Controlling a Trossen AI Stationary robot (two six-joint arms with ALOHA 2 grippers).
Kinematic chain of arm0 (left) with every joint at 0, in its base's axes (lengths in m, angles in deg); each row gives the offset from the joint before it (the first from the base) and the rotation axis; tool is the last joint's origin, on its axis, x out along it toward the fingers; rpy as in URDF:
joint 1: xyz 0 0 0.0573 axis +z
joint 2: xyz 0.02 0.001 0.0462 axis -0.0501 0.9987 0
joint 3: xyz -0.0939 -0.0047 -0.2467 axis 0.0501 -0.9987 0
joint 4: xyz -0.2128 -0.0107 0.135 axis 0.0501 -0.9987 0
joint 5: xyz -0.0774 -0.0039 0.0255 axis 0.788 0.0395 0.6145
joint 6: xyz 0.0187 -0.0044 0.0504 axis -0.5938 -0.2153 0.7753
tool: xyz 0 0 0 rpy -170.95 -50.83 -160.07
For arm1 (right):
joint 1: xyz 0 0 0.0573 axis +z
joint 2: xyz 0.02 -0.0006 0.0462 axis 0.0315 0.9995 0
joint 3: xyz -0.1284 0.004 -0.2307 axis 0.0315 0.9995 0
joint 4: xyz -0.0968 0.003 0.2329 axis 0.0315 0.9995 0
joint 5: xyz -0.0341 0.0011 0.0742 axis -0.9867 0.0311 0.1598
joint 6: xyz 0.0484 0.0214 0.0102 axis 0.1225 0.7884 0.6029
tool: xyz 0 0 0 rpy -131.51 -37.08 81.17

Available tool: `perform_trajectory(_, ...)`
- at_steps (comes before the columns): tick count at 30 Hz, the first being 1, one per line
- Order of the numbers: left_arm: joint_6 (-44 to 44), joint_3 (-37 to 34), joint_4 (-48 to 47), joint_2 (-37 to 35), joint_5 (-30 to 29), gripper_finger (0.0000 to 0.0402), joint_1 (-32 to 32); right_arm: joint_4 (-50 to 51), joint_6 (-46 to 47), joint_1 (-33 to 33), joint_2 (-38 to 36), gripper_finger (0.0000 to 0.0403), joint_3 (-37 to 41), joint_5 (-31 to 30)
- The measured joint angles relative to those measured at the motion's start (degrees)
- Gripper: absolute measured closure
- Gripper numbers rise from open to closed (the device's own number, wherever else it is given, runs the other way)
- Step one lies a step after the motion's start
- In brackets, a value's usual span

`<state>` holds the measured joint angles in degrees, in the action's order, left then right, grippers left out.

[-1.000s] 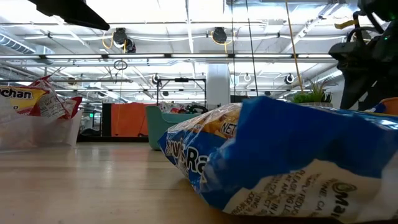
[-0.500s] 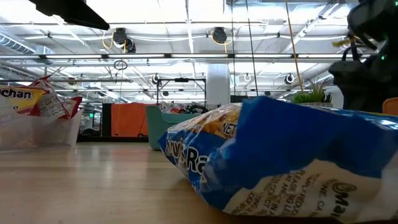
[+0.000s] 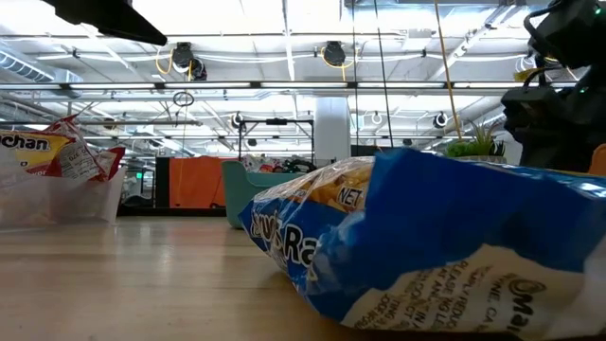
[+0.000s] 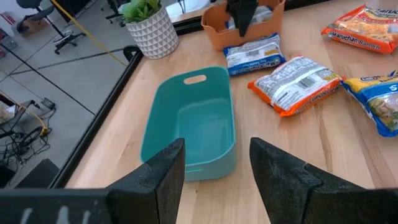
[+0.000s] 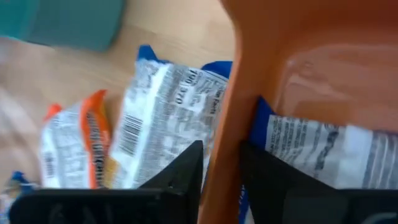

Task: Sort Maruchan noodles
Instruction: Put the top blue noodle pack into the orange bin, then adjust the orange bin

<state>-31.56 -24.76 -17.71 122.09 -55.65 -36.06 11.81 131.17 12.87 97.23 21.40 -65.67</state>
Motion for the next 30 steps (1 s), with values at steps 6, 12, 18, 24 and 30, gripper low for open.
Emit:
perform_trajectory(6,0.0,0.0,0.0,0.0,0.1,0.0215,0.0,-5.7,-5.1,-0.7,-2.2,0.0325,0.0,-2.2)
perform_trajectory(12,0.0,0.0,0.0,0.0,0.1,0.0215,0.0,-4.5,-5.6,-0.7,-2.2,0.0326,-2.6,-4.3)
perform_trajectory(18,0.0,0.0,0.0,0.0,0.1,0.0215,0.0,-5.7,-10.4,-0.7,-2.1,0.0326,-5.5,-8.4)
perform_trajectory(24,0.0,0.0,0.0,0.0,0.1,0.0215,0.0,-14.1,-14.7,-0.9,2.0,0.0326,-6.4,-9.4)
perform_trajectory(30,0.3,0.0,0.5,0.0,0.1,0.0215,0.5,-18.5,-14.3,-4.7,9.8,0.0335,-6.4,-8.0)
